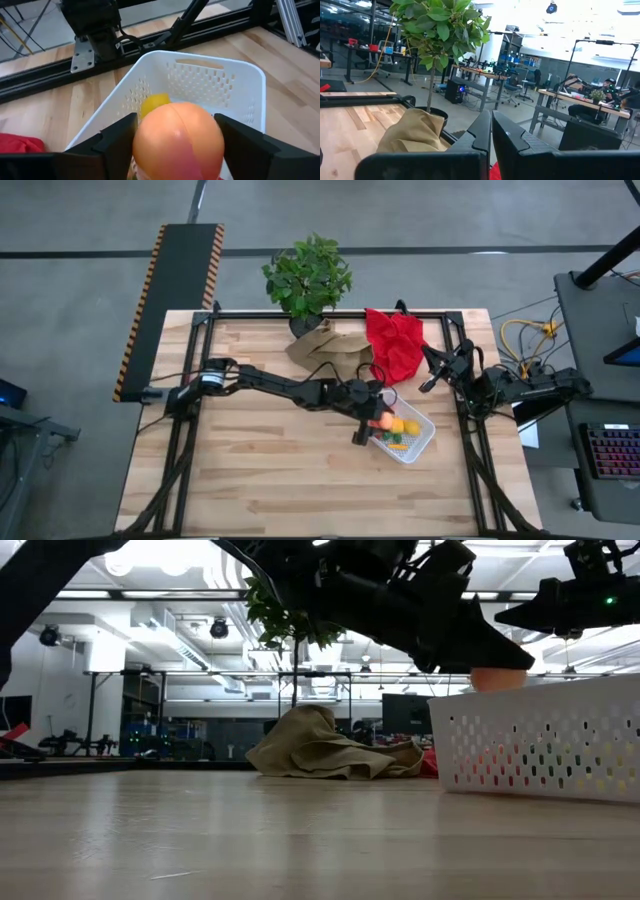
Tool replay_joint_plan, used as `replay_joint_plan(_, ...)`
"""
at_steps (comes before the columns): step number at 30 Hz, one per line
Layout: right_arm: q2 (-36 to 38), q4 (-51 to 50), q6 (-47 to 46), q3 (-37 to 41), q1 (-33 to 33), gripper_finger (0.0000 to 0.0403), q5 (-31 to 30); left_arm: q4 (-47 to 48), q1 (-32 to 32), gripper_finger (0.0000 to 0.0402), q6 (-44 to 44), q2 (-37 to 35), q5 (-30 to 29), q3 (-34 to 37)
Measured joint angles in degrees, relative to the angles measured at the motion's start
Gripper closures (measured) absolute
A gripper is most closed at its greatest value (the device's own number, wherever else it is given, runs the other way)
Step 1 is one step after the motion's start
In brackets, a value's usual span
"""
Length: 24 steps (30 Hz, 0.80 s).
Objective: Pick and placing Produce into tupperware
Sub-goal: Put the large pink peach into the white bin, then return to Home Position
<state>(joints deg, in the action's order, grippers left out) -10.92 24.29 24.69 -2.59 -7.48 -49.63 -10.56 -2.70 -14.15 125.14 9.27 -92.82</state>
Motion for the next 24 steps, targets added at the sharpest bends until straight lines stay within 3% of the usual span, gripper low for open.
replay_joint_plan(6, 0.0, 0.0, 0.0, 0.0, 0.0, 0.0394, 0.0, 0.1, 0.0, 0.0113, 0.4, -0.2, 0.0, 0.0)
replay_joint_plan(11, 0.0, -0.1, 0.4, 0.0, 0.0, 0.0394, 0.0, 0.1, -0.4, 0.0110, 0.4, -1.9, -0.1, -0.9)
replay_joint_plan(15, 0.0, -0.5, 0.4, 0.0, 0.0, 0.0394, 0.0, 0.4, -1.3, 0.0112, -0.8, -7.8, -0.1, -0.2)
replay_joint_plan(20, -0.1, -1.8, -0.8, 0.0, 0.0, 0.0394, 0.0, 10.2, -2.7, 0.0142, -6.0, -17.7, -1.5, 1.4)
replay_joint_plan(24, -0.1, -3.0, -2.6, 0.0, 0.0, 0.0394, 0.0, 20.0, -4.1, 0.0202, -8.8, -25.5, -3.9, 4.1)
